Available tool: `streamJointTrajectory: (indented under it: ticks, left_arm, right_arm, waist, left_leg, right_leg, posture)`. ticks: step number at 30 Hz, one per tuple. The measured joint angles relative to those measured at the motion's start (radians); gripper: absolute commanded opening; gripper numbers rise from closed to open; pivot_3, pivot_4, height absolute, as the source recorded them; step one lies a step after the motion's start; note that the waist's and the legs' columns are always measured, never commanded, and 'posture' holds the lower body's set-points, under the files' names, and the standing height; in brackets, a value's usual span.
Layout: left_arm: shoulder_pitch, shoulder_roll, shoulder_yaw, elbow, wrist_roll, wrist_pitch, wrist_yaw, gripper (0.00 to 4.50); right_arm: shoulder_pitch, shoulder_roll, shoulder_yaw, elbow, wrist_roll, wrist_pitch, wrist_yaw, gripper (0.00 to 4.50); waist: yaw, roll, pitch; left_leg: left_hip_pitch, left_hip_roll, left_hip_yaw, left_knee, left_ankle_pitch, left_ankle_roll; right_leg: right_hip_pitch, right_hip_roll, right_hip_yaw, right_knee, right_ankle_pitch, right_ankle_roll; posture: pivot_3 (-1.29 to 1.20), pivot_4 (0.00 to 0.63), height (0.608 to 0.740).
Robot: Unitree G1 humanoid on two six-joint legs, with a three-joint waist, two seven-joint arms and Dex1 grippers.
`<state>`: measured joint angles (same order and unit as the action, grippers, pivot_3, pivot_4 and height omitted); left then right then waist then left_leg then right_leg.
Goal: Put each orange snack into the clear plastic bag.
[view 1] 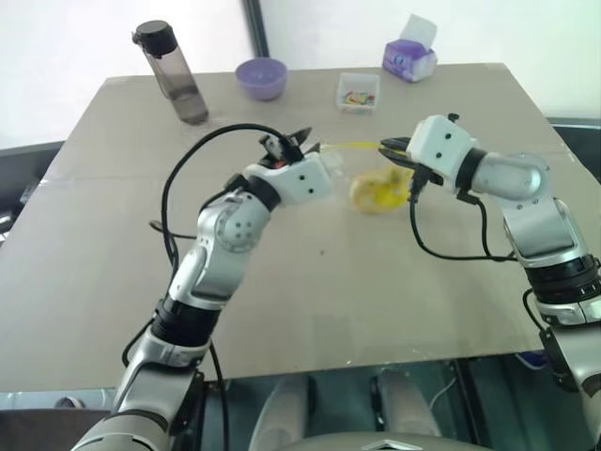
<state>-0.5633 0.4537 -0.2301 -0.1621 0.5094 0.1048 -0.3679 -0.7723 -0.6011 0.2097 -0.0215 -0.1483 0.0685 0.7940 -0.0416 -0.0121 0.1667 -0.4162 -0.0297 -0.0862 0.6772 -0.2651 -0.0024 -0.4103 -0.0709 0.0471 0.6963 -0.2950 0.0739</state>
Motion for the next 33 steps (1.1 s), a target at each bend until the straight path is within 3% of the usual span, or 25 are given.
streamJointTrajectory:
  ticks: [7,21,33]
  left_arm:
    - [-0.03,-0.011,-0.024,0.106,0.022,0.016,-0.008,1.37]
    - [-0.026,-0.01,-0.055,0.132,0.011,-0.076,-0.023,1.37]
    - [-0.071,-0.003,-0.046,0.21,0.058,-0.09,0.056,1.37]
  right_arm:
    - [0.0,0.001,0.0,0.0,0.0,0.012,0.0,0.0]
    - [0.0,0.008,0.0,-0.009,0.0,0.021,0.0,0.0]
    - [0.0,0.013,0.0,-0.017,0.0,0.031,0.001,0.0]
  waist:
    - [0.0,0.0,0.0]
    - [-0.001,0.0,0.0]
    - [-0.001,0.0,0.0]
  left_leg:
    - [0.0,0.0,0.0,0.0,0.0,0.0]
    - [0.0,0.0,0.0,0.0,0.0,0.0]
    - [0.0,0.0,0.0,0.0,0.0,0.0]
  right_leg:
    - [0.0,0.0,0.0,0.0,0.0,0.0]
    - [0.0,0.0,0.0,0.0,0.0,0.0]
    - [0.0,0.0,0.0,0.0,0.0,0.0]
  posture:
    - [0.0,0.15,0.74]
    - [0.0,0.15,0.74]
    - [0.0,0.15,0.74]
